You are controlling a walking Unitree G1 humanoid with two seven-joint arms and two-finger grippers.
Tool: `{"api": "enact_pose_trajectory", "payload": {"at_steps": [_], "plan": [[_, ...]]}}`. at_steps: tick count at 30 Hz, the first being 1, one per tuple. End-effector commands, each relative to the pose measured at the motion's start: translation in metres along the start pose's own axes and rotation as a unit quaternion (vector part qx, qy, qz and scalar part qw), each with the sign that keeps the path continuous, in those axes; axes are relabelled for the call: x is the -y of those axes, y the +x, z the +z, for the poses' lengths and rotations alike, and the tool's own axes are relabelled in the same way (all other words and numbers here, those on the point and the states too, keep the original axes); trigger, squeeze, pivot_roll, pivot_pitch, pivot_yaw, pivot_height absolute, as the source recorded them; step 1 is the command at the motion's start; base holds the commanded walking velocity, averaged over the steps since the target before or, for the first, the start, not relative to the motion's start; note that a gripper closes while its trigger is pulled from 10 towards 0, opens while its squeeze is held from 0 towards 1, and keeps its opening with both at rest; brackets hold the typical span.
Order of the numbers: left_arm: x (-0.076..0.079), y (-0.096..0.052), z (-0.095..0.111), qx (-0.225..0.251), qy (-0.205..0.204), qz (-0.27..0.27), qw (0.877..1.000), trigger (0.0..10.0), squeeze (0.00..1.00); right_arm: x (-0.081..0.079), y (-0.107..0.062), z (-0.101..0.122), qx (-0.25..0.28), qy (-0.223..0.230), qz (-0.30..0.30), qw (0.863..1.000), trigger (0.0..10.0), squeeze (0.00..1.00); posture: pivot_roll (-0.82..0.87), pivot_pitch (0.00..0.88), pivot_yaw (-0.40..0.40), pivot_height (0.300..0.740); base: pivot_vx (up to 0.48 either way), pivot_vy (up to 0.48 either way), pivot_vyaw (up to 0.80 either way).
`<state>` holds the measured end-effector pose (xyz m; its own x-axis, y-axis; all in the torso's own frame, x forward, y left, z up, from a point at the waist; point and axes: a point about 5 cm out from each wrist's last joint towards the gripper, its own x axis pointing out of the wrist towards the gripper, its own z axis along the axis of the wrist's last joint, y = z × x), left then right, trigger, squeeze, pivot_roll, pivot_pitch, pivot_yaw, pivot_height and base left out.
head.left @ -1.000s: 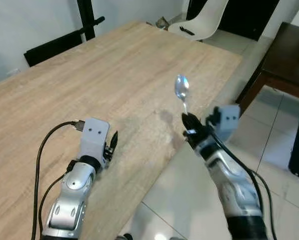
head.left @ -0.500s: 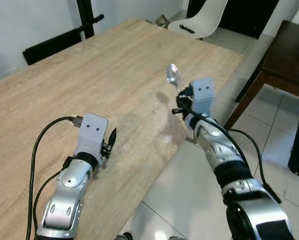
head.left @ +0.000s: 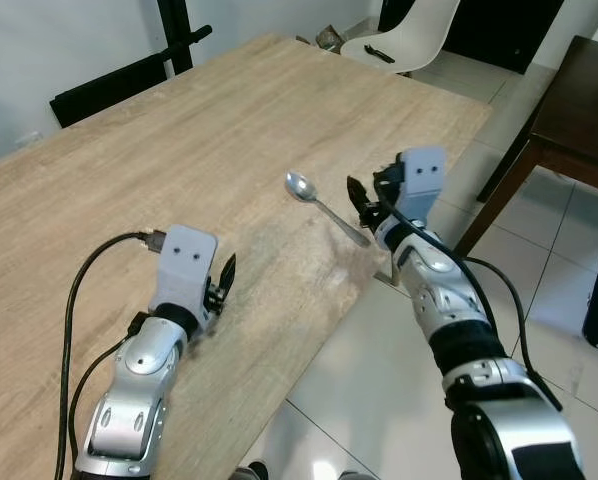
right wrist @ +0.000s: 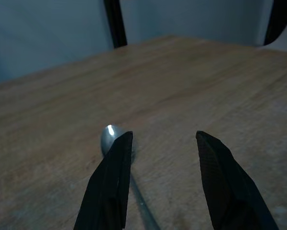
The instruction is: Setting the table
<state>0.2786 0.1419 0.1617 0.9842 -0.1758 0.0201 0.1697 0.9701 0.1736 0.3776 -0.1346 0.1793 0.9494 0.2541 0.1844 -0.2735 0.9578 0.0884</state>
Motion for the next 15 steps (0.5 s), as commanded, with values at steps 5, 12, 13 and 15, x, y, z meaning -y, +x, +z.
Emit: {"api": "enact_pose_trajectory", "payload": {"at_steps": [5, 12, 13, 15], "plan": [[0.002, 0.001, 0.017, 0.039, -0.011, -0.006, 0.999, 10.0, 0.0, 0.0, -0.02, 0.004, 0.032, 0.02, -0.013, 0.999, 10.0, 0.0, -0.04, 0.06, 0.03, 0.74, 0.0, 0.0, 0.0], [0.0, 0.001, 0.015, 0.032, -0.01, -0.007, 0.999, 10.0, 0.0, 0.005, -0.07, -0.015, 0.006, 0.028, -0.045, 0.999, 10.0, 0.0, -0.05, 0.058, 0.037, 0.74, 0.0, 0.0, 0.0], [0.0, 0.001, 0.013, 0.027, -0.009, -0.008, 1.0, 10.0, 0.0, 0.006, -0.078, -0.018, 0.001, 0.029, -0.052, 0.998, 10.0, 0.0, -0.06, 0.057, 0.041, 0.74, 0.0, 0.0, 0.0], [0.0, 0.0, 0.01, 0.022, -0.008, -0.011, 1.0, 10.0, 0.0, 0.008, -0.089, -0.021, -0.005, 0.031, -0.063, 0.997, 10.0, 0.0, -0.07, 0.057, 0.045, 0.74, 0.0, 0.0, 0.0]]}}
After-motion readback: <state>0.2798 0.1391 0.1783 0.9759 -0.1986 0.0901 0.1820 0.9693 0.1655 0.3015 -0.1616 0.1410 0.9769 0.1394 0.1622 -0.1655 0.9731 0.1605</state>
